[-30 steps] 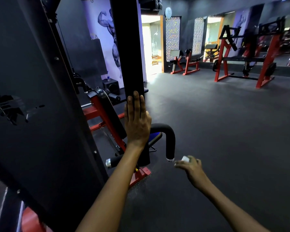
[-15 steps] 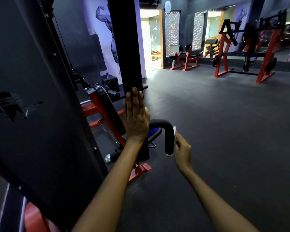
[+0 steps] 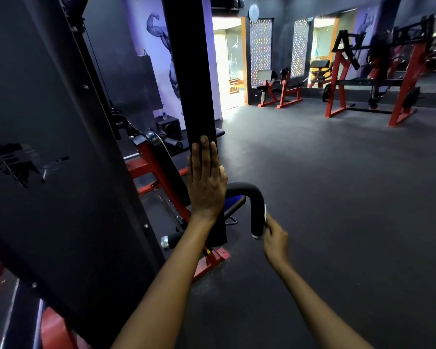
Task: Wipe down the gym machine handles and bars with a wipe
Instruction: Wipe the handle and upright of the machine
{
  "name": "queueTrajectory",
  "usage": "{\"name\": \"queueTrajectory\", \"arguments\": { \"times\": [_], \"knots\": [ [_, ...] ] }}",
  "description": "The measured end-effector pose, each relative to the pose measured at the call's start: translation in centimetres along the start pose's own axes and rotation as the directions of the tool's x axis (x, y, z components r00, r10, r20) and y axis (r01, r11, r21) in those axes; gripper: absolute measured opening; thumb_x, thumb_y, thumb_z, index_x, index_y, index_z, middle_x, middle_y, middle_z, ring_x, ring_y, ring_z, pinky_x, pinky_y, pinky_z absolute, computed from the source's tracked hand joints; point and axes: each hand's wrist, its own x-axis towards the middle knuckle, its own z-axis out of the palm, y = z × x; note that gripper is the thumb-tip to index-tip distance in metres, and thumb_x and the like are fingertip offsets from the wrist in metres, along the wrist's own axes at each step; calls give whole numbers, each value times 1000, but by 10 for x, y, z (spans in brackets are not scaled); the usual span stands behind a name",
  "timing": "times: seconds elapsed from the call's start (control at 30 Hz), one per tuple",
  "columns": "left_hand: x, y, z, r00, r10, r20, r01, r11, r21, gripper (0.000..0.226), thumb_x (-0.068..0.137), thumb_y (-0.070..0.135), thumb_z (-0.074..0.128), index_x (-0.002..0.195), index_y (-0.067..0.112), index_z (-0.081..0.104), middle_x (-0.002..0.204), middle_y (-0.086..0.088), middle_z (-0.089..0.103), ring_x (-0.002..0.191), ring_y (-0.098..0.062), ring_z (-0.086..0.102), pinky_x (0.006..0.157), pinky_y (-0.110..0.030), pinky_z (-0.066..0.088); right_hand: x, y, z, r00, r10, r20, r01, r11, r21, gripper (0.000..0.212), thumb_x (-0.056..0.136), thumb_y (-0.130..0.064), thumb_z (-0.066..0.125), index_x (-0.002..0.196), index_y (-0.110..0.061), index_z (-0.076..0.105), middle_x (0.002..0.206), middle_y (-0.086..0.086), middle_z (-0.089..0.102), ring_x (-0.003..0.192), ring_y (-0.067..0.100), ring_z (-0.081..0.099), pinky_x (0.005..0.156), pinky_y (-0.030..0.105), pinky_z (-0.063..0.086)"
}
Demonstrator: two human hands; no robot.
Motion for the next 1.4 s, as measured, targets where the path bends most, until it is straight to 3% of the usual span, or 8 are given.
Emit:
{"name": "queueTrajectory", "arguments": {
  "times": [0.13, 0.3, 0.53, 0.73, 0.93, 1.13, 1.3, 1.4],
  "knots": [
    [-2, -4, -1, 1000, 20, 4, -20, 1000, -15, 77, 99, 20, 41, 153, 17, -13, 160, 3, -22, 148, -15, -13, 122, -34, 2, 14, 16, -6, 973, 231, -22, -229, 972, 50, 37, 95, -3, 43, 126, -14, 59, 114, 4, 67, 99, 13, 60, 76, 19, 45],
    [-4, -9, -5, 998, 26, 48, -21, 994, -110, 55, 107, 29, 18, 153, 24, -10, 160, 10, -18, 148, -11, -11, 122, -33, 0, 60, -87, -2, 970, -229, 81, 234, 970, -68, 28, 91, -3, 49, 111, -11, 67, 101, 1, 68, 91, 12, 59, 72, 16, 40],
    [-7, -13, -2, 999, 26, 19, -25, 997, -72, 63, 104, 24, 27, 153, 22, -12, 160, 8, -20, 148, -11, -12, 121, -35, 1, 32, -105, 13, 693, -627, 356, 718, 647, -256, 49, 76, 4, 38, 120, 3, 61, 125, 18, 59, 120, 31, 53, 112, 35, 32],
    [-7, -12, -4, 999, 36, 17, -35, 996, -76, 55, 107, 30, 19, 154, 23, -10, 161, 9, -17, 148, -11, -10, 121, -34, 1, 17, -76, -14, 512, -740, 436, 859, 436, -269, 53, 78, 3, 32, 123, -1, 60, 132, 14, 55, 128, 26, 46, 112, 34, 29],
    [-6, -9, -4, 1000, 4, 14, -3, 997, -76, 55, 106, 28, 19, 154, 25, -9, 160, 10, -17, 148, -10, -10, 120, -36, 0, 36, -115, -7, 796, -592, 130, 605, 766, -217, 45, 71, 9, 45, 110, 0, 65, 109, 13, 64, 103, 29, 60, 91, 32, 47],
    [-7, -8, -5, 1000, 8, -8, -8, 1000, 6, 72, 101, 37, 37, 154, 22, -9, 161, 8, -17, 148, -11, -11, 121, -37, 0, 25, -93, 2, 632, -708, 317, 775, 559, -296, 49, 81, -8, 36, 122, 1, 59, 122, 16, 61, 116, 28, 57, 104, 35, 41],
    [-5, -4, -4, 999, 31, -23, -30, 1000, 9, 74, 99, 31, 42, 155, 22, -6, 161, 8, -14, 149, -11, -8, 120, -37, 4, 40, -55, -22, 942, -325, 80, 334, 898, -285, 36, 89, 0, 51, 117, -16, 65, 107, 6, 68, 99, 22, 63, 74, 13, 39],
    [-8, -3, 3, 999, 11, -51, -12, 1000, -12, 67, 102, 30, 36, 155, 22, -4, 162, 8, -11, 149, -13, -5, 120, -38, 8, 35, -70, -15, 935, -354, 3, 346, 914, -212, 35, 88, 2, 48, 114, -12, 66, 108, 4, 68, 100, 20, 63, 79, 9, 39]
  ]
}}
